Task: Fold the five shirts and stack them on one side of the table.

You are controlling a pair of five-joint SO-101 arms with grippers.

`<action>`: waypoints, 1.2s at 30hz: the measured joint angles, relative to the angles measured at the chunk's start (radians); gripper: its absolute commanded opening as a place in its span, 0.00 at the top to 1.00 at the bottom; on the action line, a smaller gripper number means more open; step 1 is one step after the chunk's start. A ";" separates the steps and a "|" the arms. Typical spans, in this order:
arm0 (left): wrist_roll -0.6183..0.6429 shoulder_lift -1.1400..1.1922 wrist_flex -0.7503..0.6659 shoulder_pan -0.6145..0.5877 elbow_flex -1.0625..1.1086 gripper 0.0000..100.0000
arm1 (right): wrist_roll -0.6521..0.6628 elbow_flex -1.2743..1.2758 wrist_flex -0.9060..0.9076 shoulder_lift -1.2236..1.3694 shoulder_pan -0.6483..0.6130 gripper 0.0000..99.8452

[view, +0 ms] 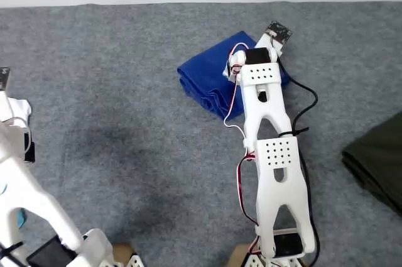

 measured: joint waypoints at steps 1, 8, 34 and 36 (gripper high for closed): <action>0.000 0.000 0.000 0.000 0.000 1.00 | 0.000 0.000 0.000 0.000 0.000 0.95; 0.000 0.000 0.000 0.000 0.000 1.00 | 0.009 -0.100 0.018 0.020 -0.006 0.99; 0.000 0.000 0.000 0.000 0.000 1.00 | 0.325 -0.285 0.295 -0.081 0.338 0.99; 0.000 0.000 0.000 0.000 0.000 1.00 | 0.397 -0.285 0.295 -0.104 0.373 0.99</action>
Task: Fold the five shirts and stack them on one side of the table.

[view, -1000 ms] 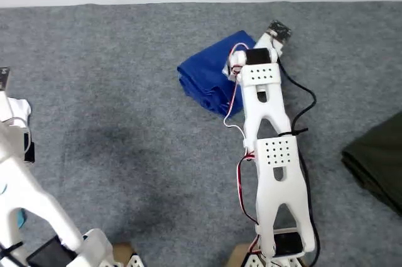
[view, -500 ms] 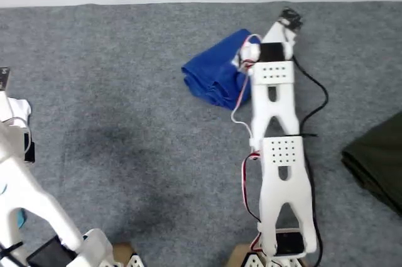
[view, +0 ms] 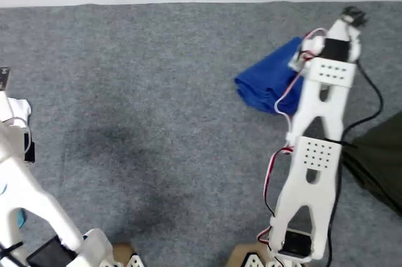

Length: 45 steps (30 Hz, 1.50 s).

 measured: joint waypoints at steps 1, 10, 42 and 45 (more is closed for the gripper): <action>0.000 0.000 0.000 0.000 0.000 1.00 | 0.038 0.000 0.000 -0.012 0.017 0.99; 0.054 0.000 0.000 0.000 0.023 1.00 | 0.282 0.000 0.000 -0.049 0.166 0.99; 0.112 0.000 0.000 0.106 0.063 1.00 | 0.485 0.559 0.003 -0.419 0.453 0.99; 0.112 0.000 0.000 0.106 0.063 1.00 | 0.516 0.559 0.003 -0.419 0.471 0.99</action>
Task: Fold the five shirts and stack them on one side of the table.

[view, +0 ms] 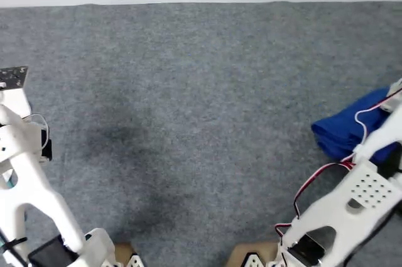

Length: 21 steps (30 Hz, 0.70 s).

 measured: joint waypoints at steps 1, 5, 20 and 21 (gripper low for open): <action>0.000 0.000 0.000 0.000 0.000 1.00 | 0.008 0.000 0.000 0.000 0.006 0.99; 0.000 0.000 0.000 0.000 0.000 1.00 | 0.037 0.000 0.000 0.000 0.028 0.99; 0.000 0.000 0.000 0.000 0.000 1.00 | 0.046 0.000 0.000 -0.129 -0.061 0.99; 0.000 0.000 0.000 0.000 0.000 1.00 | 0.046 0.000 0.000 -0.140 -0.071 0.99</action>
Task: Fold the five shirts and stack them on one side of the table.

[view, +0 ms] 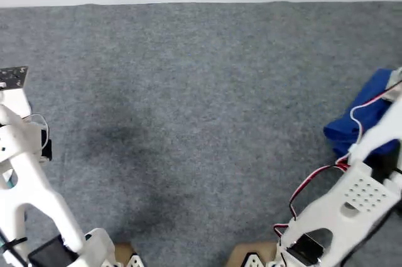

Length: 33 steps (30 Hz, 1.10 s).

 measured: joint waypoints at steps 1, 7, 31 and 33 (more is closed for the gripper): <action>0.000 0.000 0.000 0.000 0.000 1.00 | -0.002 0.000 0.000 -0.009 -0.009 0.99; 0.000 0.000 0.000 0.000 0.000 1.00 | -0.028 0.000 0.000 -0.068 -0.068 0.99; 0.000 0.000 0.000 0.000 0.002 1.00 | 0.000 0.018 0.000 -0.051 0.100 0.99; 0.000 0.000 0.000 0.000 0.023 1.00 | 0.009 0.018 0.000 -0.011 0.127 0.99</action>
